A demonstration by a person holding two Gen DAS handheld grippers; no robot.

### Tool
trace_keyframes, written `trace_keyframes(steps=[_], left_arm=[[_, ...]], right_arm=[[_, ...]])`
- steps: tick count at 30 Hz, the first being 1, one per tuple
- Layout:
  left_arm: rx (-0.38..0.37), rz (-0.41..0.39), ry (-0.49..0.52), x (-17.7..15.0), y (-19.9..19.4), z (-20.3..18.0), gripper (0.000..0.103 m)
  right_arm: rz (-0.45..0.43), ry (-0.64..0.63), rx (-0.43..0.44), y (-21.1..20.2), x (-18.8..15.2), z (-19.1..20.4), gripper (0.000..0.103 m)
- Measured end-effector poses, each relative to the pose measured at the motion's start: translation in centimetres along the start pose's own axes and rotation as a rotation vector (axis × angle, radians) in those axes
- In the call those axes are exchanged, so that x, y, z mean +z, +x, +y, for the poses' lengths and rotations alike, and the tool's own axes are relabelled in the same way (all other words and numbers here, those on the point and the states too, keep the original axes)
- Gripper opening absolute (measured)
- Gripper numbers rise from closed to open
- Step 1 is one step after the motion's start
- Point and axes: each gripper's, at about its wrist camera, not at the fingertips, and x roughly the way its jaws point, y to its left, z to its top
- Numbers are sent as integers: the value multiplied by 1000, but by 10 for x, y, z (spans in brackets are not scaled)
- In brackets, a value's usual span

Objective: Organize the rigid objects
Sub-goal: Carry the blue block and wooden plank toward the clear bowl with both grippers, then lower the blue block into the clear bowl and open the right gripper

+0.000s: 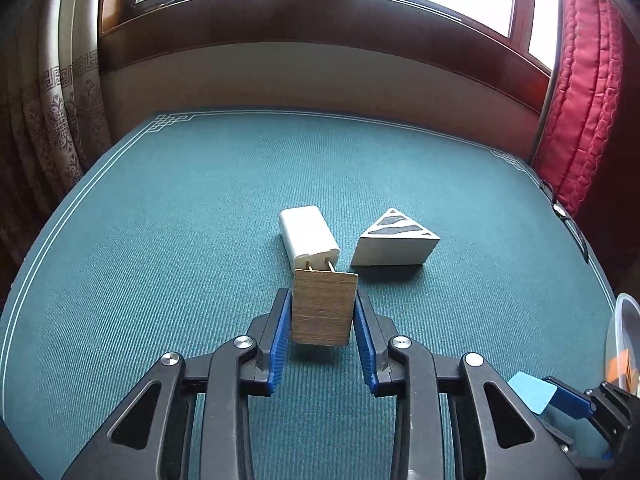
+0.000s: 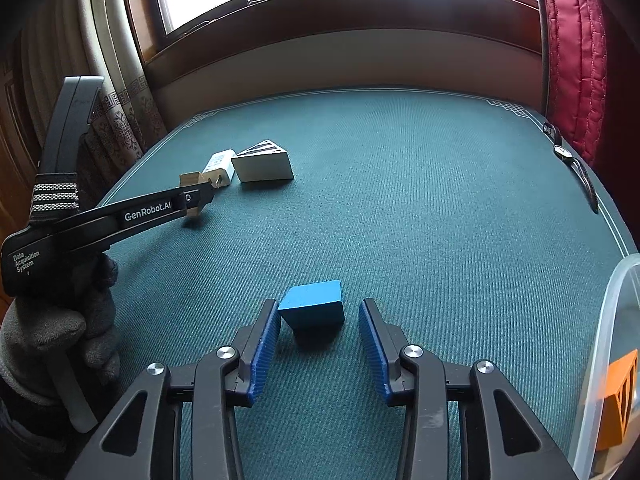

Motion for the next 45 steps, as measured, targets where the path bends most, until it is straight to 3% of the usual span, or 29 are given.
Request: trace_keyframes(steps=[6, 28, 45], left_arm=[[-32, -28, 24, -3, -15, -13, 31], [-116, -34, 142, -23, -36, -64, 32], [-173, -54, 222, -38, -54, -94, 32]], right_arm=[[-5, 3, 5, 0, -1, 0, 34], [-92, 123, -20, -54, -18, -20, 33], [-203, 257, -191, -125, -33, -86, 33]])
